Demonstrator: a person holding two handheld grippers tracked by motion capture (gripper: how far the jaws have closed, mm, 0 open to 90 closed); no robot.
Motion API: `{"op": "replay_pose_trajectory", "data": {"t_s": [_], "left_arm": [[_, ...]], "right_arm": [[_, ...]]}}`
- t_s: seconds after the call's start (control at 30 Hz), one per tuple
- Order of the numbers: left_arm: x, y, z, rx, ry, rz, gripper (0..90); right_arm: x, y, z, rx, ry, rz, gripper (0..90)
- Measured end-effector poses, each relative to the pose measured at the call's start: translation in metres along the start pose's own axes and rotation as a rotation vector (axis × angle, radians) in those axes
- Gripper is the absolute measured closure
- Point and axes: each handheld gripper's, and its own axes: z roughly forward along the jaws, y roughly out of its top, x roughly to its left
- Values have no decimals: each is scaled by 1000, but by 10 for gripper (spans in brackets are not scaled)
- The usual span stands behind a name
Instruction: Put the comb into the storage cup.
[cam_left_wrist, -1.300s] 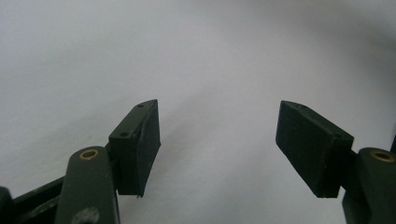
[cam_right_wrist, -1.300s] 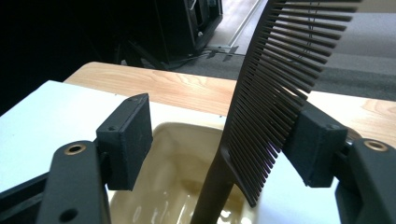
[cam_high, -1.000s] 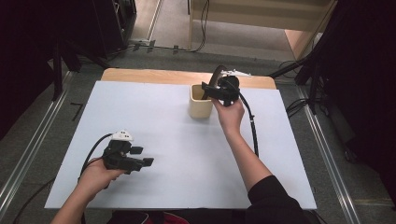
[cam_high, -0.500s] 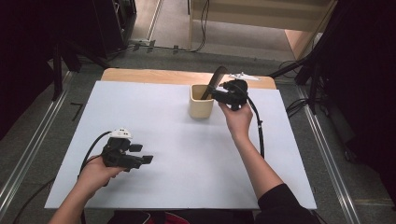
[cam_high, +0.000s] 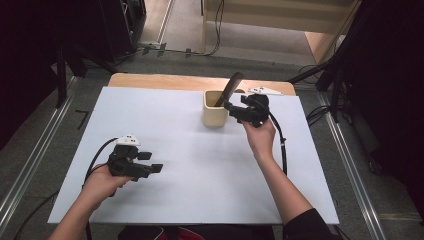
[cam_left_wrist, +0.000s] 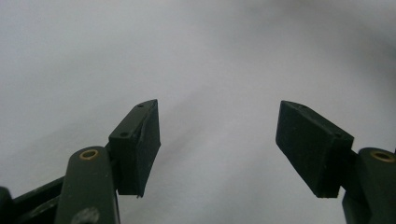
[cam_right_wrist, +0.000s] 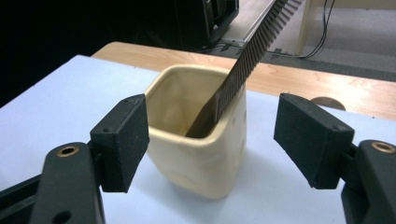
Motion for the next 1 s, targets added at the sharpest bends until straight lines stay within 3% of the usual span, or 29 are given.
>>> {"op": "replay_pose_trajectory", "data": {"t_s": [0.13, 0.33, 0.43, 1.0], "left_arm": [[2, 1, 0, 1, -2, 3, 317], [2, 3, 1, -1, -7, 9, 317], [2, 4, 2, -2, -10, 17, 318], [-1, 4, 1, -2, -12, 23, 318]], "right_arm": [[0, -6, -3, 6, 11, 2, 246], [-1, -12, -7, 14, 15, -38, 246], [-3, -16, -10, -13, 11, -53, 246], [2, -31, -35, -29, 49, -114, 232]]}}
